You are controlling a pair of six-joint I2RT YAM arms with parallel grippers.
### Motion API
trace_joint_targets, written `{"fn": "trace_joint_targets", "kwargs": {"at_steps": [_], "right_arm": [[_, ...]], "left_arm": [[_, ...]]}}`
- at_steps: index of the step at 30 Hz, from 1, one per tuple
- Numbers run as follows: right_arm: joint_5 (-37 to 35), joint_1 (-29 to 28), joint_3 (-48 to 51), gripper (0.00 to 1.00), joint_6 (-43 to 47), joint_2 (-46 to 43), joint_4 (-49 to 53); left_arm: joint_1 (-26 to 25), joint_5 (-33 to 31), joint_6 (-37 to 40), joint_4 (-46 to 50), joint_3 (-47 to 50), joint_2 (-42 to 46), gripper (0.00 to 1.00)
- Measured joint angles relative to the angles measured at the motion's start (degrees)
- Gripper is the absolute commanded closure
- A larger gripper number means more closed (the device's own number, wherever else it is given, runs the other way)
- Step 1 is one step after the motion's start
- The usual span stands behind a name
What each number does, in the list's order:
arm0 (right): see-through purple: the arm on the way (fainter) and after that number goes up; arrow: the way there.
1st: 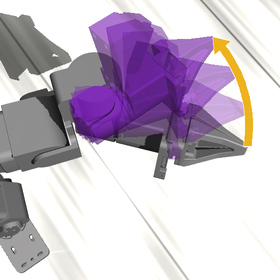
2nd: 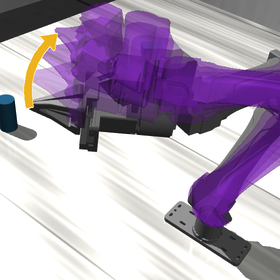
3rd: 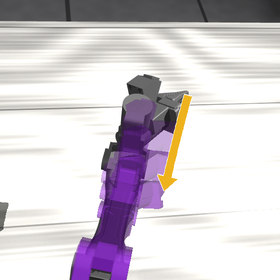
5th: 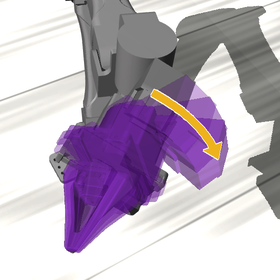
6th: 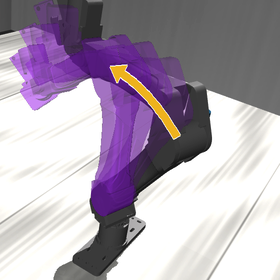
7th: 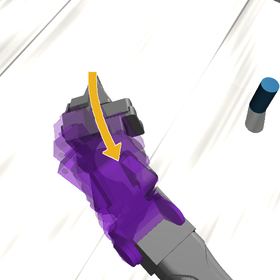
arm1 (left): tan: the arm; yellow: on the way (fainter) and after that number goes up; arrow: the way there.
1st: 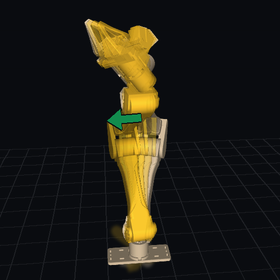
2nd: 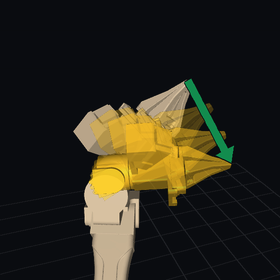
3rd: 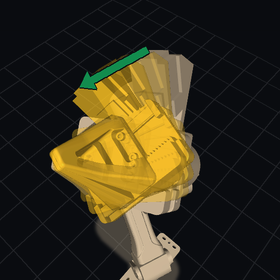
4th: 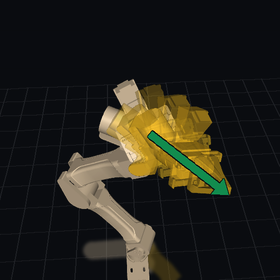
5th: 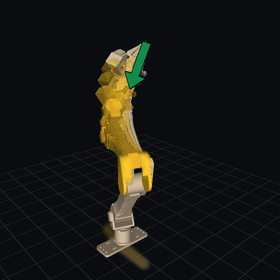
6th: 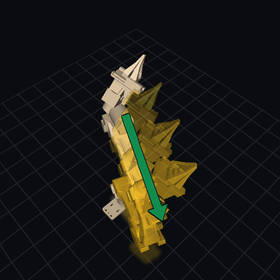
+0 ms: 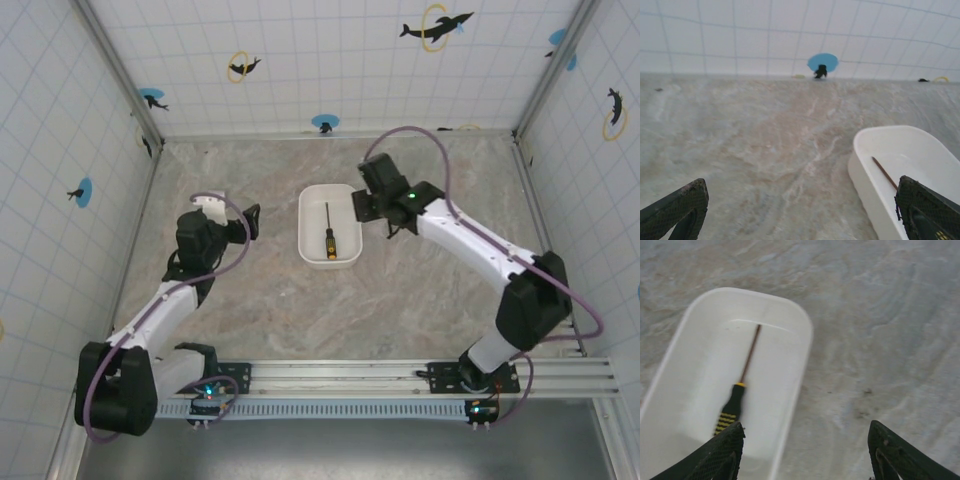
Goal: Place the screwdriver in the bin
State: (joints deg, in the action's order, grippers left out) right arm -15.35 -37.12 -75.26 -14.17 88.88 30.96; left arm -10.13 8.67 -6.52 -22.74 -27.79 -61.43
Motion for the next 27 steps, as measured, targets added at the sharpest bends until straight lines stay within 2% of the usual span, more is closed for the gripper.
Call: {"fn": "trace_joint_targets", "kwargs": {"at_steps": [6, 13, 21, 27], "right_arm": [[1.66, 12.28, 14.27, 0.32, 4.96, -9.60, -6.64], [1.88, 23.76, 28.92, 0.32, 7.78, -18.14, -19.45], [1.49, 31.15, 46.80, 0.31, 10.45, -22.71, -42.16], [2.19, 34.18, 57.22, 0.30, 12.26, -20.70, -61.40]], "left_arm": [[0.00, -6.45, 4.70, -3.15, 1.01, 0.07, 0.03], [1.51, -9.86, 7.28, -8.17, 4.66, -2.27, 0.03], [6.27, -9.66, 7.85, -15.30, 9.88, -2.62, 0.03], [7.78, -9.60, 7.87, -21.81, 13.03, -4.35, 0.03]]}}
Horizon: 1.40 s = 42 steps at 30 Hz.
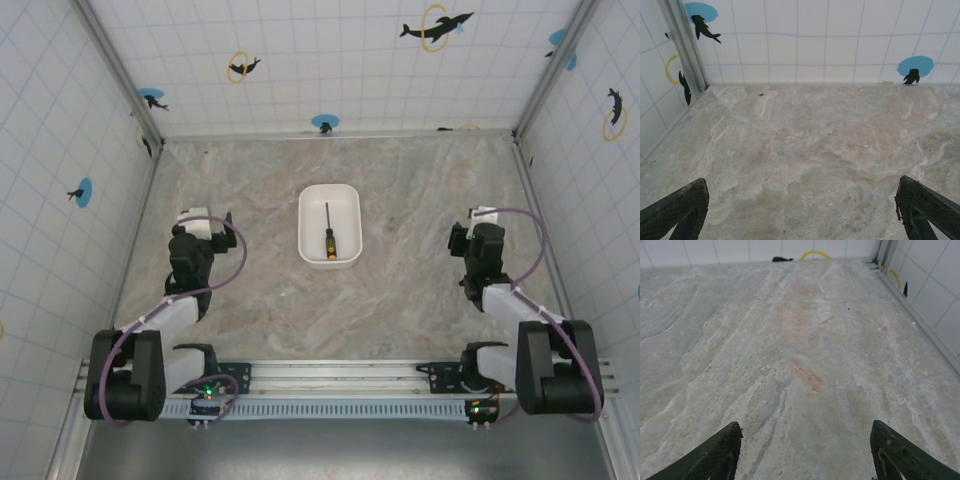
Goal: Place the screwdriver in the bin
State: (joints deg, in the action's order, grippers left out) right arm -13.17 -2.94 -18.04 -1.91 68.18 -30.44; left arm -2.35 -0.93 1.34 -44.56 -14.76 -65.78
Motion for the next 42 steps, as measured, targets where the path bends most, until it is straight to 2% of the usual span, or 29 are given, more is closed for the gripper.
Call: {"fn": "trace_joint_targets", "kwargs": {"at_steps": [10, 15, 24, 35, 42], "right_arm": [[1.84, 0.81, 0.70, 0.31, 0.24, 9.57, -17.05], [2.05, 0.81, 1.42, 0.31, -0.28, 15.61, -24.72], [1.81, 1.14, 1.66, 0.30, -1.07, 15.93, -26.60], [1.60, 1.31, 1.66, 0.29, -1.51, 15.93, -26.64], [1.55, 1.53, 1.66, 0.24, -1.70, 15.93, -26.60]], "left_arm": [[2.25, 2.03, -0.02, -12.66, 5.29, -5.84, 0.03], [2.47, 3.78, 0.00, -15.21, 5.53, -7.43, 0.03], [3.32, 4.57, 0.07, -20.68, 5.51, -11.80, 0.03], [3.15, 2.38, 0.20, -21.97, 1.92, -20.11, 0.03], [2.75, 1.68, 0.22, -21.94, 1.53, -20.39, 0.02]]}}
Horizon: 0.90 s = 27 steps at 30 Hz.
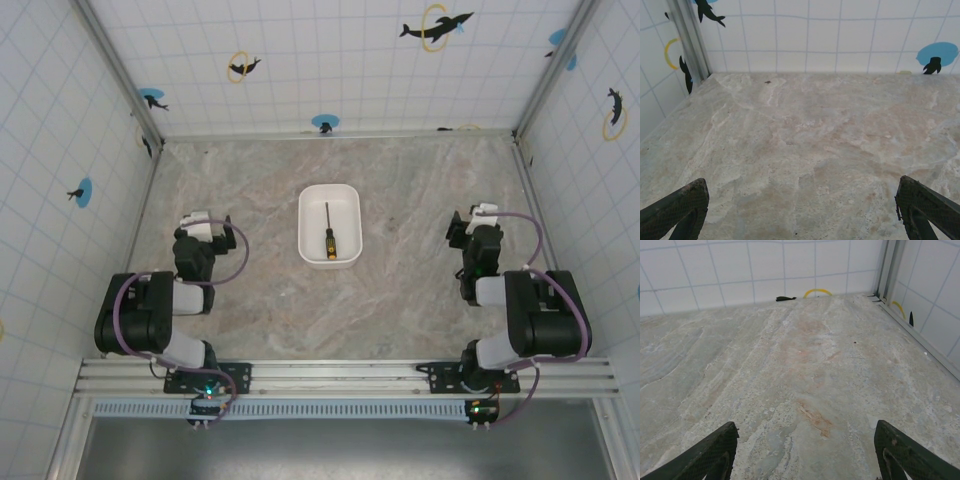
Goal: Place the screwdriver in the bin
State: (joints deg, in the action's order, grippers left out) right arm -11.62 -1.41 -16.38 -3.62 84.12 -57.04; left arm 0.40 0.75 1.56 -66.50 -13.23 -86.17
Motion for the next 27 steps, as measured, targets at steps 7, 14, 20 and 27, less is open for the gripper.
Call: {"fn": "trace_joint_targets", "kwargs": {"at_steps": [7, 14, 20, 27], "right_arm": [[-0.37, 0.02, 0.00, 0.09, -0.46, 0.00, 0.11], [-0.52, 0.02, 0.00, 0.00, -0.63, 0.00, 0.11], [-0.50, 0.04, 0.00, 0.00, -0.63, 0.00, 0.11], [-0.52, 0.02, 0.00, 0.00, -0.63, 0.00, 0.11]], "left_arm": [[0.00, -0.20, 0.00, 0.00, 0.00, 0.02, 0.02], [0.00, -0.22, 0.00, 0.00, 0.00, 0.00, 0.03], [0.00, -0.22, 0.00, 0.00, 0.00, 0.02, 0.02], [0.00, -0.22, 0.00, 0.00, -0.02, 0.00, 0.02]]}}
